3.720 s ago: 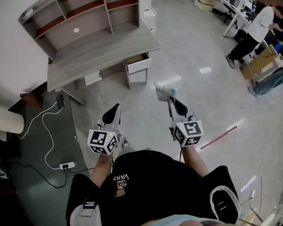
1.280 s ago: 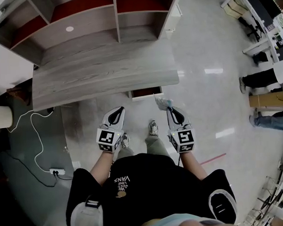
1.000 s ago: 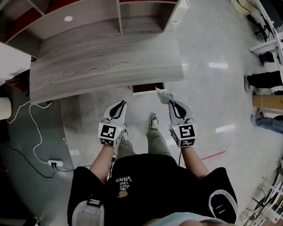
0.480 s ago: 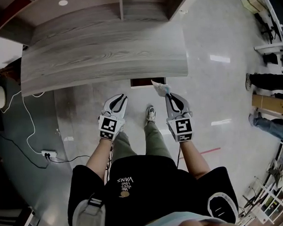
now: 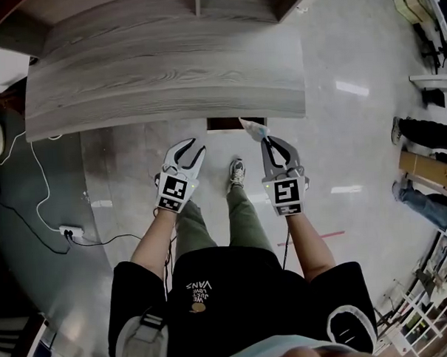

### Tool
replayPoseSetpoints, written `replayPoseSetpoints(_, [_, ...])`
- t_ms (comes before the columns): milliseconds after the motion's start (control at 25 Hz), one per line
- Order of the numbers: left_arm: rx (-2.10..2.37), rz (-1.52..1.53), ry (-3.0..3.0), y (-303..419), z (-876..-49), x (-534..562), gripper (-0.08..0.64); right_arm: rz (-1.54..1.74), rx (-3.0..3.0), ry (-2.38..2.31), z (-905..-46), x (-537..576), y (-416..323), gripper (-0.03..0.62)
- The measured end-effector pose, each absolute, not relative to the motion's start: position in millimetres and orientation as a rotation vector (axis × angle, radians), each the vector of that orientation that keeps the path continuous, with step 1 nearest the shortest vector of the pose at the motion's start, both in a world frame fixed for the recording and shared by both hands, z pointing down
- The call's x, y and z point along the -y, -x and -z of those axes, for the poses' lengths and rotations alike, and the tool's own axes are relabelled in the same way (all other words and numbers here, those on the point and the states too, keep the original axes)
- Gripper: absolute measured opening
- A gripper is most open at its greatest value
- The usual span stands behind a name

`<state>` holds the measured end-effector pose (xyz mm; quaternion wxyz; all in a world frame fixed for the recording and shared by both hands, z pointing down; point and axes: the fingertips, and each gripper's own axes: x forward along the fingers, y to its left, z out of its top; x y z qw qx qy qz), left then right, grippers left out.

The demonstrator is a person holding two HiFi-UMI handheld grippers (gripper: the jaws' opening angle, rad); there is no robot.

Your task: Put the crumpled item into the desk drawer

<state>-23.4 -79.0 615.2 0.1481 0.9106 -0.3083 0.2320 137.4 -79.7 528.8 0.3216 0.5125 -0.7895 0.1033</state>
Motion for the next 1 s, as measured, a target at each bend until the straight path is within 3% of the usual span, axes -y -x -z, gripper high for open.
replayPoseSetpoints(160, [0.872, -0.697, -2.616, 19, -629, 81, 0.167, -0.196, 2.074, -1.262, -541, 88, -133, 0.02])
replayPoseSetpoints(1000, [0.89, -0.838, -2.642, -20, -670, 100, 0.173, 0.032, 2.116, -1.096, -579, 105, -127, 0.02])
